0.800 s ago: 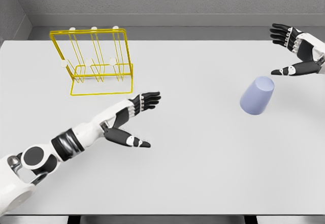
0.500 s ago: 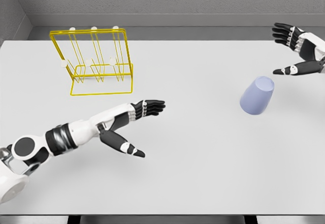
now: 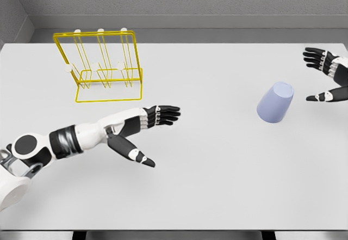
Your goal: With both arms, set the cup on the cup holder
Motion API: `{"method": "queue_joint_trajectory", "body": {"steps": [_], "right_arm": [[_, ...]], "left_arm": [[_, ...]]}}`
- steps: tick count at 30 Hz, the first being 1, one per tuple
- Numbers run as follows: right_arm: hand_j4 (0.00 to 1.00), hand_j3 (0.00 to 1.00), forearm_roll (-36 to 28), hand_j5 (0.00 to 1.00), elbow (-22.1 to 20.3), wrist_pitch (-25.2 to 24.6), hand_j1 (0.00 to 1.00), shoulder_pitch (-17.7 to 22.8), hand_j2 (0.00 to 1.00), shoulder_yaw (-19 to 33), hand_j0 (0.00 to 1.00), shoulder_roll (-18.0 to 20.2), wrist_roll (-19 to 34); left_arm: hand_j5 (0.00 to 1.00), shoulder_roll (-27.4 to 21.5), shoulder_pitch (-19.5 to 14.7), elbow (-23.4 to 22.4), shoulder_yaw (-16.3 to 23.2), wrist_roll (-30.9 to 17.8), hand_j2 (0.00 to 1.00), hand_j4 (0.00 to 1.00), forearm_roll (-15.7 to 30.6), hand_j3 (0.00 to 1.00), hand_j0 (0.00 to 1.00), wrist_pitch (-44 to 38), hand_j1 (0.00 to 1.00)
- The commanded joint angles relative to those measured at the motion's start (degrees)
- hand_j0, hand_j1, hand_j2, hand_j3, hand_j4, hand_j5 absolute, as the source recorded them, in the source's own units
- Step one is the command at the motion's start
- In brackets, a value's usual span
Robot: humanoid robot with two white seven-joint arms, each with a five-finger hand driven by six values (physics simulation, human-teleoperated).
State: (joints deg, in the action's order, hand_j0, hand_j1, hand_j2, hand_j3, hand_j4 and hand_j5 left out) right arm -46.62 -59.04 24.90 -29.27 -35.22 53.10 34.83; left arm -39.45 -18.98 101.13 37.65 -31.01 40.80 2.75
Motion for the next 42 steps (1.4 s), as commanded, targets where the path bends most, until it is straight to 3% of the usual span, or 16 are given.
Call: {"method": "queue_joint_trajectory", "body": {"steps": [1, 6, 9, 12, 15, 42], "right_arm": [[1.00, 1.00, -0.40, 1.00, -0.19, 1.55, 1.00, 0.00, 1.00, 0.42, 1.00, 0.17, 0.17], [1.00, 1.00, -0.31, 1.00, -0.98, 2.17, 1.00, 2.46, 1.00, 0.33, 1.00, 0.16, 0.17], [1.00, 1.00, -0.23, 1.00, -0.98, 2.26, 1.00, 2.64, 1.00, 0.33, 1.00, -0.80, 0.17], [1.00, 1.00, -0.22, 1.00, -1.07, 2.26, 1.00, 3.52, 1.00, 0.33, 1.00, -1.07, 0.17], [1.00, 1.00, -0.22, 1.00, -1.07, 2.34, 1.00, 4.22, 1.00, 0.33, 1.00, -1.15, 0.17], [1.00, 1.00, -2.51, 1.00, 1.83, -3.55, 1.00, 5.36, 1.00, 1.30, 1.00, -6.60, 0.17]], "left_arm": [[1.00, -1.07, 0.00, 0.03, 0.32, 3.50, 1.00, 1.00, 0.16, 1.00, 1.00, 4.28, 1.00], [1.00, -1.07, 0.70, 0.03, 0.23, 4.12, 1.00, 1.00, 0.07, 1.00, 1.00, 4.46, 1.00], [1.00, -0.98, 0.70, 0.03, 0.41, 11.76, 1.00, 1.00, -0.11, 1.00, 1.00, 4.37, 1.00], [1.00, -0.89, 1.32, -0.06, 0.32, 13.43, 1.00, 1.00, -0.19, 1.00, 1.00, 4.20, 1.00], [1.00, -0.89, 1.41, -0.06, 2.34, 13.52, 1.00, 1.00, -0.19, 1.00, 1.00, 3.84, 1.00], [1.00, -1.24, 1.49, -0.14, 2.17, 13.52, 1.00, 1.00, -0.54, 1.00, 1.00, 3.84, 1.00]]}}
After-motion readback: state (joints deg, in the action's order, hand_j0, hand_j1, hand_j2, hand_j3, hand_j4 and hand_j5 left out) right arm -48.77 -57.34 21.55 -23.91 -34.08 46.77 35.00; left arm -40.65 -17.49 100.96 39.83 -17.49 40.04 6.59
